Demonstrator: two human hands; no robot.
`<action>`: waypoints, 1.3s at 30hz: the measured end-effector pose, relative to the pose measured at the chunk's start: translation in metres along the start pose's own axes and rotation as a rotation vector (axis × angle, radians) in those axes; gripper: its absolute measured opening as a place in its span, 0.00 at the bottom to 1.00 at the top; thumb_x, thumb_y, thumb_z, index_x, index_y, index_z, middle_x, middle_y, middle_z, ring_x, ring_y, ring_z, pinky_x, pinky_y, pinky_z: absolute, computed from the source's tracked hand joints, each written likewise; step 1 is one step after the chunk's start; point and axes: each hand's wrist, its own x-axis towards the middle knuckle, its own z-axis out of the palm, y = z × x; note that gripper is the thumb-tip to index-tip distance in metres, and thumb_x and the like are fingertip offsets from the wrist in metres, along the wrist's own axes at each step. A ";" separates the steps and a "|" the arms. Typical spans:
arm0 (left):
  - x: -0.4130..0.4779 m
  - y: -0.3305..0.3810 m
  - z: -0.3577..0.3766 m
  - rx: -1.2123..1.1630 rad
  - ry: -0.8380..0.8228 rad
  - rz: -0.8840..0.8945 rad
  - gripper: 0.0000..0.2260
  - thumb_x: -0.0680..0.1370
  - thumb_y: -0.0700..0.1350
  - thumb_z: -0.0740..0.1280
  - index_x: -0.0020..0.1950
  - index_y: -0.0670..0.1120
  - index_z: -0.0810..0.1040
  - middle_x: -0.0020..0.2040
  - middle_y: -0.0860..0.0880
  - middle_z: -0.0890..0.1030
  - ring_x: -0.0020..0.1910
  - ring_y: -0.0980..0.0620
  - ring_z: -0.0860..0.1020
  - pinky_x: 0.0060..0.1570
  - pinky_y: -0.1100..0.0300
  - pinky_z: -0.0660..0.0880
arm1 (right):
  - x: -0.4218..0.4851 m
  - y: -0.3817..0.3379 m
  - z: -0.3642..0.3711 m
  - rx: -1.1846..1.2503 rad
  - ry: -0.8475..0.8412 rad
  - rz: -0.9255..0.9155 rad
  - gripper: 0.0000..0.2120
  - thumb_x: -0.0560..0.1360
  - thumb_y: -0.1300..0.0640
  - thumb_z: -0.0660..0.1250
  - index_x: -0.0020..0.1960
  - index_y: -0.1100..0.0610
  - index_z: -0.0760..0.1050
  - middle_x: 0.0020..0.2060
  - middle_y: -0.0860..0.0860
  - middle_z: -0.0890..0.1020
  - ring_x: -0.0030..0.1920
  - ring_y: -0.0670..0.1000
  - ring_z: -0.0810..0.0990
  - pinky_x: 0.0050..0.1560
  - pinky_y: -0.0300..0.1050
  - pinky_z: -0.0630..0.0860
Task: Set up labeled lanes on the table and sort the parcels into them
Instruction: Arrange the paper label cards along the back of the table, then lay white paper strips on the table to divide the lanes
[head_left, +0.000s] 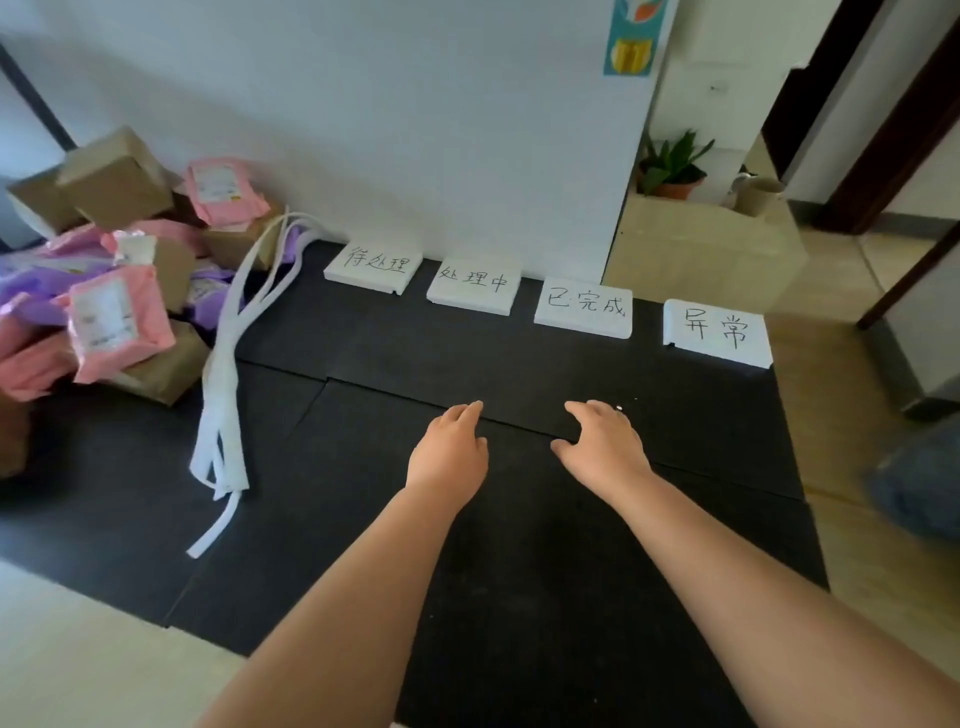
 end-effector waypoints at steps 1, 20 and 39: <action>-0.011 -0.020 -0.011 -0.006 0.013 -0.003 0.24 0.84 0.46 0.58 0.80 0.51 0.58 0.78 0.53 0.62 0.75 0.51 0.62 0.64 0.53 0.71 | -0.009 -0.020 0.008 -0.003 0.005 -0.015 0.30 0.79 0.48 0.67 0.78 0.51 0.62 0.76 0.53 0.64 0.76 0.56 0.62 0.73 0.54 0.65; -0.102 -0.327 -0.154 -0.096 0.108 -0.257 0.20 0.83 0.44 0.57 0.76 0.51 0.66 0.73 0.51 0.69 0.68 0.49 0.71 0.63 0.51 0.74 | -0.078 -0.328 0.160 0.114 -0.090 -0.267 0.25 0.80 0.53 0.64 0.76 0.52 0.65 0.72 0.51 0.68 0.69 0.54 0.70 0.63 0.52 0.74; 0.028 -0.438 -0.201 -0.124 0.022 -0.330 0.19 0.82 0.44 0.60 0.74 0.51 0.68 0.71 0.50 0.71 0.65 0.49 0.74 0.59 0.56 0.74 | 0.039 -0.438 0.240 0.163 -0.185 -0.100 0.26 0.79 0.47 0.67 0.74 0.52 0.65 0.66 0.53 0.73 0.62 0.54 0.75 0.57 0.50 0.77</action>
